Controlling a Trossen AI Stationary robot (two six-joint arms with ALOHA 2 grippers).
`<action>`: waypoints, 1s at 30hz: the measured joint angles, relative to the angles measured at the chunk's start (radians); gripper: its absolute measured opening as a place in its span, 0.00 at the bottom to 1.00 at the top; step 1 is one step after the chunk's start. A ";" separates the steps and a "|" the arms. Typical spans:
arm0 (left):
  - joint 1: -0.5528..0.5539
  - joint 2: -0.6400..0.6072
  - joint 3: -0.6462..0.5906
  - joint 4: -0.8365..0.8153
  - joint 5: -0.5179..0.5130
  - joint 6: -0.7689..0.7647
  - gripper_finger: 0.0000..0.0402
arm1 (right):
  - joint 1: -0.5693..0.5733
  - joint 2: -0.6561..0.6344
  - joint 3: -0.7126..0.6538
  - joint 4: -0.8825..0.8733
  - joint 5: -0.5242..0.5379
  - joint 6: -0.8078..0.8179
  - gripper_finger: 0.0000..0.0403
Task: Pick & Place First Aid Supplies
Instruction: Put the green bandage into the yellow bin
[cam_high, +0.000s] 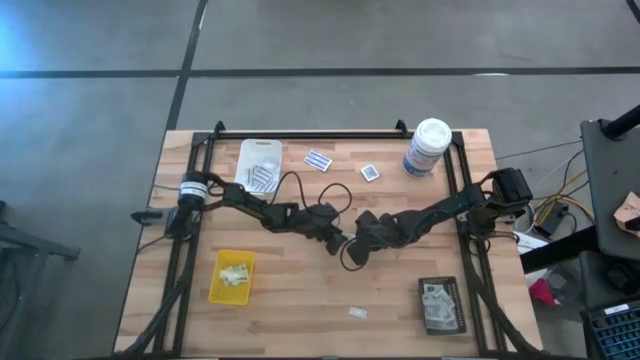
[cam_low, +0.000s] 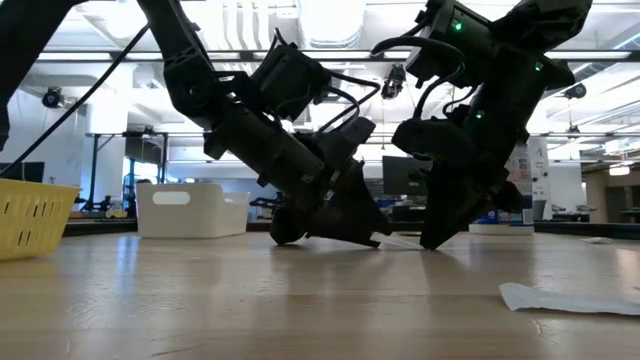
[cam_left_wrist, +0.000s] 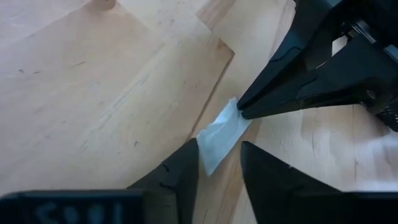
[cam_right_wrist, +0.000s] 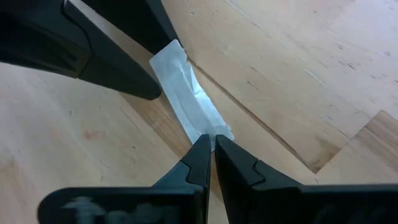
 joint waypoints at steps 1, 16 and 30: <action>0.000 0.000 0.000 0.000 0.000 0.003 0.30 | 0.000 0.000 0.000 0.000 0.000 0.000 0.07; 0.002 0.000 0.000 0.003 -0.002 0.031 0.01 | 0.000 0.000 0.005 0.000 -0.003 0.000 0.07; 0.002 -0.004 -0.002 -0.028 -0.003 0.083 0.00 | 0.000 -0.017 0.033 -0.012 -0.006 -0.067 0.23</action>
